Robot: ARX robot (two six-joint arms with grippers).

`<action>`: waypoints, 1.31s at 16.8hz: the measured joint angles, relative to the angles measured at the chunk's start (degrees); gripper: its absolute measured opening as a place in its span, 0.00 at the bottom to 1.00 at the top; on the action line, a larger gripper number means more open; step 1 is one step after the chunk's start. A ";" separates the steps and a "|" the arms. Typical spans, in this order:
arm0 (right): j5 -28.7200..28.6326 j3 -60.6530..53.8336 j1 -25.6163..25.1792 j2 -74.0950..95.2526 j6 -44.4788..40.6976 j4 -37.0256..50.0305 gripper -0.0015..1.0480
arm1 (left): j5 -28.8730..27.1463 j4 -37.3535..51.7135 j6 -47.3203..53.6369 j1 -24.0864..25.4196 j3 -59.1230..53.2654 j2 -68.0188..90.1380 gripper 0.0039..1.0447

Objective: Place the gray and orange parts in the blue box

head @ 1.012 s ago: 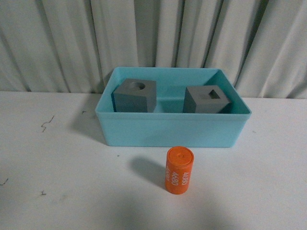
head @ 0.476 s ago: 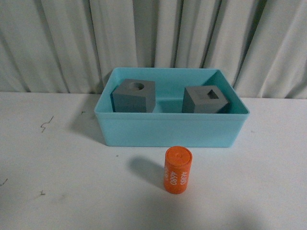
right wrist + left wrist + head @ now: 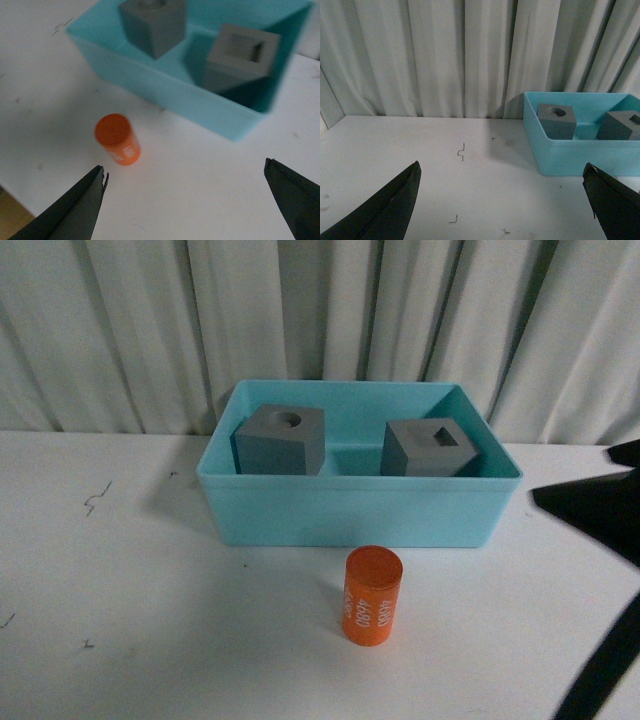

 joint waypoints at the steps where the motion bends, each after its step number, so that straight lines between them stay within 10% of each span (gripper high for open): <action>1: 0.15 1.05 3.28 2.21 -2.21 0.02 0.94 | 0.00 0.00 0.00 0.00 0.00 0.00 0.94; 6: 4.39 4.35 12.20 12.07 -5.75 2.73 0.94 | 0.00 0.00 -0.02 0.00 0.00 0.00 0.94; 22: 12.79 16.09 18.56 35.26 3.19 8.15 0.93 | 0.00 0.00 0.00 0.00 0.00 0.00 0.94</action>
